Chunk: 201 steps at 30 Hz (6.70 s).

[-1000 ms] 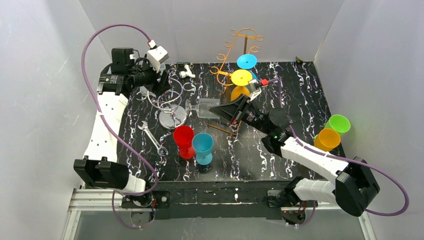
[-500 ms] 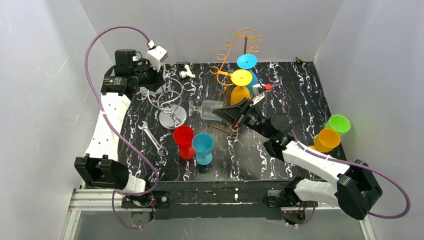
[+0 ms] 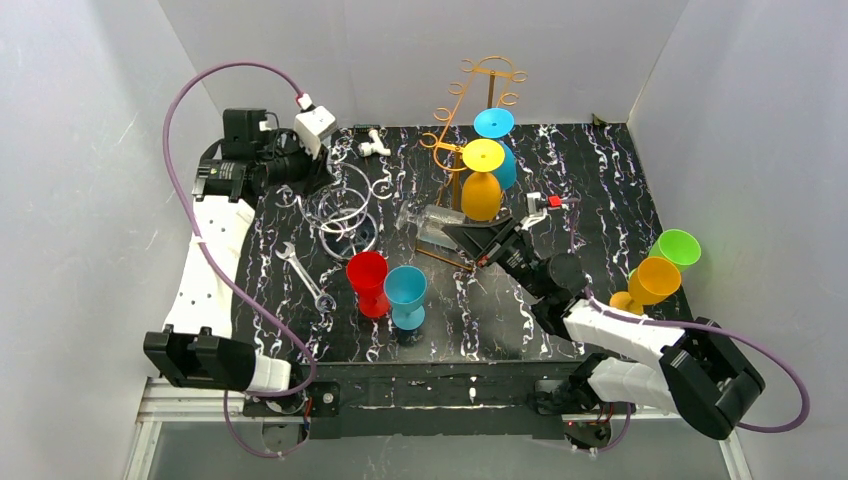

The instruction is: Place the wine glass upside down on the wine glass rack

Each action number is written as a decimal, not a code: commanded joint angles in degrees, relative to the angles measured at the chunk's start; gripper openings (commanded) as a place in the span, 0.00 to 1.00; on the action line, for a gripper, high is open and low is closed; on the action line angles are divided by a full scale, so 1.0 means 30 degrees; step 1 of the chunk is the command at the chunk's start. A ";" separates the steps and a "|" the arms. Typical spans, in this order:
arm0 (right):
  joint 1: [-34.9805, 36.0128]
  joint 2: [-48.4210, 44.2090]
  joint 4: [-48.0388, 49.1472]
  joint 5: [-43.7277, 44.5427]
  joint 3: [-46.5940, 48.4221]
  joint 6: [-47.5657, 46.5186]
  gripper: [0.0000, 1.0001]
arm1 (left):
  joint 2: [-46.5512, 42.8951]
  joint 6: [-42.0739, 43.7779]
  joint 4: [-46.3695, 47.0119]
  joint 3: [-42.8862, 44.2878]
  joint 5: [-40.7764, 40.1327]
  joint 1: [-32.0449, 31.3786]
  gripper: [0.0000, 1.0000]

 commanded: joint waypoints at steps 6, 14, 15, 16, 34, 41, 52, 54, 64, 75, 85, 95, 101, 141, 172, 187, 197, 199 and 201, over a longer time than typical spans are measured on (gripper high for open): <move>0.0086 0.1172 0.8054 0.1370 0.0080 0.1688 0.01 | -0.2424 0.1973 -0.3630 0.0070 0.4548 -0.0004 0.00; 0.1001 0.4288 1.1251 0.1134 0.0302 0.2912 0.01 | -0.2712 0.2664 -0.3608 -0.0716 0.3918 -0.0004 0.00; 0.1136 0.4367 1.1250 0.1154 0.0348 0.2736 0.01 | -0.2832 0.2697 -0.3532 -0.0910 0.3756 -0.0004 0.00; 0.1189 0.4414 1.1250 0.1171 0.0365 0.2700 0.01 | -0.2953 0.2687 -0.3446 -0.1117 0.3557 -0.0001 0.00; 0.2868 0.5107 1.1252 0.3064 -0.1263 0.1307 0.08 | -0.3874 0.2446 -0.2465 -0.3220 0.1932 -0.0004 0.00; 0.4153 0.5276 1.1251 0.4276 -0.1738 -0.0491 0.08 | -0.3635 0.2154 -0.2376 -0.3356 0.1041 -0.0008 0.00; 0.5297 0.6034 1.1250 0.3448 0.0301 -0.2465 0.07 | -0.3918 0.2593 -0.1276 -0.5097 -0.2841 -0.0004 0.00; 0.5366 0.5958 1.1265 0.3515 0.0417 -0.2804 0.07 | -0.3885 0.2446 -0.1182 -0.5191 -0.3140 -0.0004 0.00; 0.5537 0.5537 1.1221 0.2645 0.1550 -0.3722 0.01 | -0.4232 0.3154 -0.1386 -0.5355 -0.2931 -0.0023 0.00; 0.5552 0.1955 0.7639 0.2424 0.2013 -0.5274 0.01 | -0.3520 0.0410 -0.2006 -0.2996 -0.3355 -0.0010 0.00; 0.8264 0.3368 0.1415 -0.0016 0.4935 -0.7800 0.01 | -0.4354 -0.4633 -0.2071 -0.3195 -0.3819 -0.0034 0.00; 0.9544 0.4663 -0.1127 -0.0675 0.6795 -0.9258 0.01 | -0.4586 -0.8100 -0.0799 -0.3061 -0.5355 -0.0374 0.00; 0.9551 0.7013 -0.0949 -0.1363 0.8732 -0.9089 0.01 | -0.4895 -0.8195 -0.0474 -0.3370 -0.5800 -0.0415 0.00; 0.6039 0.1303 -0.2424 0.3823 0.5411 -0.9905 0.01 | -0.5429 -0.7504 -0.0475 -0.3044 -0.5201 -0.0416 0.00; 0.4512 -0.1370 -0.2299 0.2775 0.3839 -0.8248 0.01 | -0.4666 1.5253 -1.1420 0.3347 0.8131 0.2986 0.98; 0.4395 0.2891 0.0510 -0.7660 0.6109 -0.4624 0.01 | -0.3379 2.5572 -1.5584 0.2544 0.4758 0.3205 0.98; 0.3120 0.3428 0.0871 -0.6610 0.6124 -0.4115 0.01 | -0.6163 3.1991 -1.1440 -0.2342 0.3720 0.3194 0.95; 0.2601 0.3401 0.0531 -0.6661 0.6181 -0.4115 0.01 | -0.6106 3.2931 -1.1015 -0.2461 0.3724 0.3198 0.94; 0.2132 0.3436 0.0016 -0.6853 0.6309 -0.4218 0.01 | -0.6189 3.3734 -1.0354 -0.2806 0.3364 0.3193 0.94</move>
